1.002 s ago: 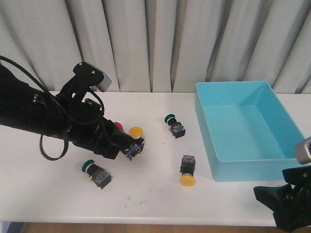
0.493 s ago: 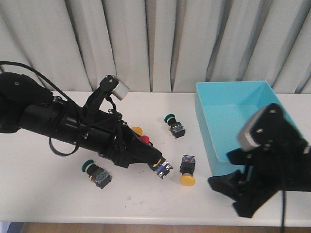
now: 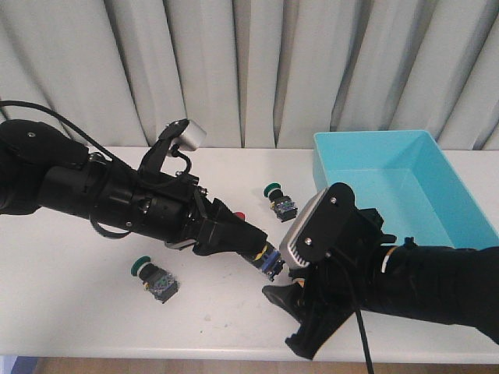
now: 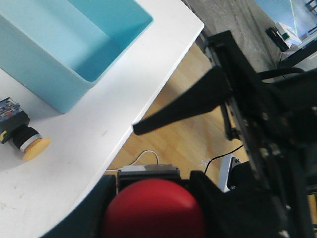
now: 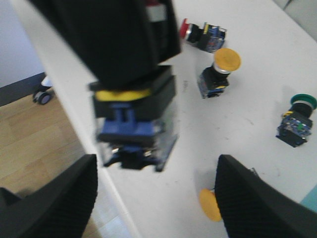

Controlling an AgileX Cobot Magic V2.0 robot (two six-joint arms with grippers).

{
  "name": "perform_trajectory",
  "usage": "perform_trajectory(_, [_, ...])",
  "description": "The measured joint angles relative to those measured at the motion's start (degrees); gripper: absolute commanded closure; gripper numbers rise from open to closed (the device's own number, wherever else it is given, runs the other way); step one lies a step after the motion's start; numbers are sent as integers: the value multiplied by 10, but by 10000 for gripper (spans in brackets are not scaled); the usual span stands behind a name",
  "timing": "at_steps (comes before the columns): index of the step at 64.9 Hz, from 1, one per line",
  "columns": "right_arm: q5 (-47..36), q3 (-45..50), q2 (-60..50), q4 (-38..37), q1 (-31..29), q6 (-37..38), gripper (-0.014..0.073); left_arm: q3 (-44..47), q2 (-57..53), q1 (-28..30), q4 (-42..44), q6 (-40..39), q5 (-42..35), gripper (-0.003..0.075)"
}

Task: Pick red and yellow buttons and place in box
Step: 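Bring the right gripper to the red button and grasp it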

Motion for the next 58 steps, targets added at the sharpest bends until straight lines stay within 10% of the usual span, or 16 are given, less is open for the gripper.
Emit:
perform_trajectory(33, [-87, 0, 14, 1, 65, -62, 135, 0, 0, 0, -9, -3, -1, 538])
perform_trajectory(58, [-85, 0, 14, 5, 65, -62, 409, 0, 0, 0, -7, -6, 3, 534])
